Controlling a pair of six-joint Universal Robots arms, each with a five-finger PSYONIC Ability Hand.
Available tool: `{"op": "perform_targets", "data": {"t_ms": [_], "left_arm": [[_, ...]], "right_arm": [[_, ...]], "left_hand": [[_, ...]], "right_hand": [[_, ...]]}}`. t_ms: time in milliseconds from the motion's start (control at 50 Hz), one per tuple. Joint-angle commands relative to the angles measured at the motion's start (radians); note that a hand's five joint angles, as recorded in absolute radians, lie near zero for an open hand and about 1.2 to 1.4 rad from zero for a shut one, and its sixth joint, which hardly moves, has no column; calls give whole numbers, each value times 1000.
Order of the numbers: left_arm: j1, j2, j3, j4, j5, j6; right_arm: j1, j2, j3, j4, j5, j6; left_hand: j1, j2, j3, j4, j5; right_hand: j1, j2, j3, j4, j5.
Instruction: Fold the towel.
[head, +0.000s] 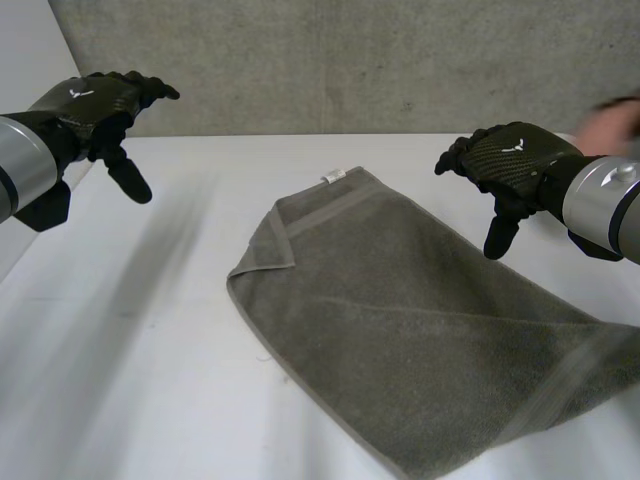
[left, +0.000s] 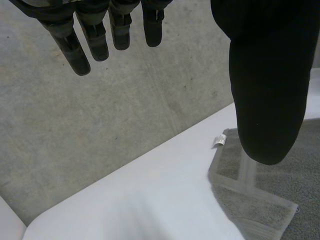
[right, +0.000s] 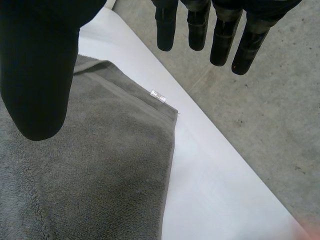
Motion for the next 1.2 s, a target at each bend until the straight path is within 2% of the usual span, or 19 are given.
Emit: {"op": "perform_targets", "data": {"t_ms": [20, 120, 280, 480, 640, 720, 820, 900, 1060, 1140, 1160, 1180, 1200], "left_arm": [[-4, -10, -1, 0, 1, 1], [-16, -30, -3, 0, 1, 1], [-76, -177, -1, 28, -2, 11], [-127, -423, 42, 199, -11, 56], [-162, -577, 146, 219, -18, 57], [-170, -620, 183, 221, -19, 65], [-176, -686, 244, 219, -19, 97], [-176, -714, 264, 222, -21, 111], [-183, -766, 317, 224, -24, 154], [-183, -787, 346, 224, -54, 166], [-183, -793, 353, 224, -62, 166], [-183, -793, 353, 224, -62, 166], [-183, -796, 359, 226, -71, 166]], "right_arm": [[2, 1, 0, 0, 0, 0], [2, 6, 0, 0, 0, 0], [3, 23, 6, -2, 1, -2], [3, 30, 34, 0, 3, 0], [3, 55, 182, -45, 9, 7], [-1, 53, 320, -145, 8, 7], [0, 50, 449, -264, 5, 3], [6, 44, 558, -350, 3, 3], [51, 18, 663, -391, -8, 3], [66, -6, 686, -391, -8, 3], [68, -14, 692, -391, -6, 3], [68, -14, 692, -391, -6, 3], [69, -19, 695, -391, -8, 7]], "left_hand": [[18, 25, 24, 23, -10], [26, 34, 33, 32, -1], [62, 69, 68, 67, 34], [179, 186, 185, 184, 151], [223, 231, 229, 229, 196], [229, 237, 235, 234, 201], [367, 374, 373, 372, 339], [382, 389, 388, 387, 354], [499, 507, 505, 505, 471], [681, 688, 687, 686, 653], [812, 820, 818, 817, 784], [813, 821, 819, 819, 786], [930, 937, 936, 935, 902]], "right_hand": [[-34, -57, -38, -56, -60], [-34, -57, -38, -56, -60], [-34, -57, -38, -56, -60], [-34, -57, -38, -56, -60], [-34, -57, -38, -56, -60], [-34, -57, -38, -56, -60], [-34, -57, -38, -56, -60], [-34, -57, -38, -56, -60], [-34, -57, -38, -56, -60], [-34, -57, -38, -56, -60], [-34, -57, -38, -56, -60], [-34, -57, -38, -56, -60], [-34, -57, -38, -56, -60]]}}
